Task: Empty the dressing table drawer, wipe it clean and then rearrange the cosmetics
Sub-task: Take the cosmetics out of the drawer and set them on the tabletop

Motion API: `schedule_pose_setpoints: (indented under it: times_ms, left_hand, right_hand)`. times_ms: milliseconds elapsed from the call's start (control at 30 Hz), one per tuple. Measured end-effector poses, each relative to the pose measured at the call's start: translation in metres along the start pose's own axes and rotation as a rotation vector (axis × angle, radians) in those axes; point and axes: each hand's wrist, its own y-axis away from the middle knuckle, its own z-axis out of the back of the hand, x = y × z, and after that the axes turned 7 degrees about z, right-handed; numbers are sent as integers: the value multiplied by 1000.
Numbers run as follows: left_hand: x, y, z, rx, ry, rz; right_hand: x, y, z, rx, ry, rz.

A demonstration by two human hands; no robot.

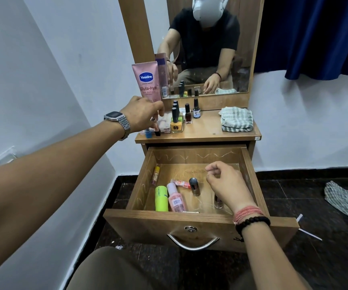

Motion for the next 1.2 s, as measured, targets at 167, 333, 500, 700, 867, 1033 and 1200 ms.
schedule_pose_setpoints:
  times_ms: [167, 333, 500, 700, 867, 1033, 1200]
  left_hand:
    - [2, -4, -3, 13, -50, 36]
    - [2, -5, -6, 40, -25, 64]
    - [2, -5, -8, 41, -23, 66]
    - [2, -5, -12, 39, -22, 64]
    - [0, -4, -10, 45, -12, 54]
    - [-7, 7, 6, -130, 19, 7]
    - [-47, 34, 16, -342, 252, -206]
  right_hand:
    - [0, -1, -1, -5, 0, 6]
    - [0, 0, -1, -8, -6, 2]
    - [0, 0, -1, -8, -14, -3]
    - [-1, 0, -1, -7, -18, -1]
    - [-1, 0, 0, -10, -5, 2]
    - [-1, 0, -1, -13, -1, 4]
    - [-2, -1, -2, -32, -5, -7]
